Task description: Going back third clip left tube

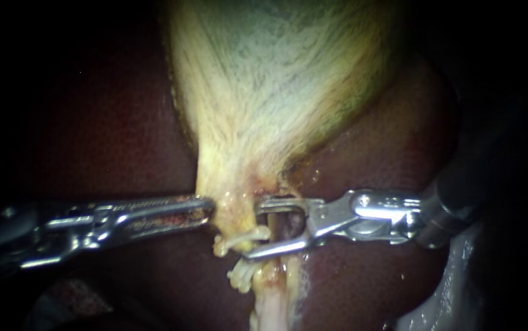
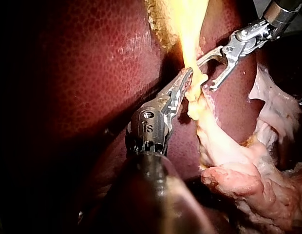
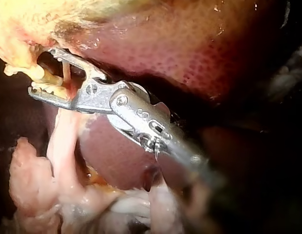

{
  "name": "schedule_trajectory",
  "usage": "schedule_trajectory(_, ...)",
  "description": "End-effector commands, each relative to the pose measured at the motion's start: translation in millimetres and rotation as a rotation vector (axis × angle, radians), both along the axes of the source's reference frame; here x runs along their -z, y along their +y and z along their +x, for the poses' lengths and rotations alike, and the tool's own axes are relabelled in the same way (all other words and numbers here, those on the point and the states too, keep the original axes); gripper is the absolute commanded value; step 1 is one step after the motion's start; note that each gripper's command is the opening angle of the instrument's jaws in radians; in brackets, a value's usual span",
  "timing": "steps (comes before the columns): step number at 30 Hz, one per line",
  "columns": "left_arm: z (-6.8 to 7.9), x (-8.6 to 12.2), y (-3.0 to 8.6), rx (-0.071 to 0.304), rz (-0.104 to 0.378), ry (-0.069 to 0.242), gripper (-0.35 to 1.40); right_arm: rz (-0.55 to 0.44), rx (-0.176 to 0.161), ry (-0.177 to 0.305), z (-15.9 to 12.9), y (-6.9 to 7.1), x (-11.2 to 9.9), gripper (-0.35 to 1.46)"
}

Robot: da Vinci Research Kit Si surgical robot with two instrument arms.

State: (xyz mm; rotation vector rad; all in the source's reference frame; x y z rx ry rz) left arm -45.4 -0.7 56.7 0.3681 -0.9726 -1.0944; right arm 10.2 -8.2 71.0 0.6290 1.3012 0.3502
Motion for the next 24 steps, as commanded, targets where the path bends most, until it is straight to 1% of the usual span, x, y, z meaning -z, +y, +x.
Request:
schedule_trajectory(1, 0.0, -0.3, 0.1, 0.0, 0.002, -0.002, -0.35, -0.027, 0.002, 0.006, -0.9, 0.2, 0.1, 0.58)
schedule_trajectory(4, 0.3, -0.8, 0.5, 0.001, 0.002, 0.0, -0.35, -0.068, 0.012, 0.018, -2.9, 0.7, 0.7, 0.58)
schedule_trajectory(7, 0.4, -1.1, 0.7, 0.003, 0.001, 0.001, -0.35, -0.106, 0.022, 0.028, -4.6, 1.6, 1.4, 0.58)
schedule_trajectory(10, 0.4, -1.2, 0.8, 0.005, 0.0, 0.003, -0.35, -0.138, 0.026, 0.032, -5.7, 2.6, 2.2, 0.58)
schedule_trajectory(13, 0.5, -1.2, 0.8, 0.005, 0.0, 0.003, -0.35, -0.156, 0.027, 0.033, -6.4, 3.3, 2.9, 0.58)
schedule_trajectory(18, 0.3, -1.7, 1.0, 0.006, 0.0, 0.004, -0.35, -0.177, 0.026, 0.036, -7.2, 3.6, 3.5, 0.58)
schedule_trajectory(22, -0.5, -2.9, 0.9, 0.011, -0.006, 0.005, -0.35, -0.178, 0.026, 0.035, -7.3, 3.5, 3.5, 0.58)
schedule_trajectory(24, -1.1, -3.6, 0.8, 0.008, -0.004, 0.017, -0.35, -0.178, 0.025, 0.035, -7.3, 3.4, 3.4, 0.58)
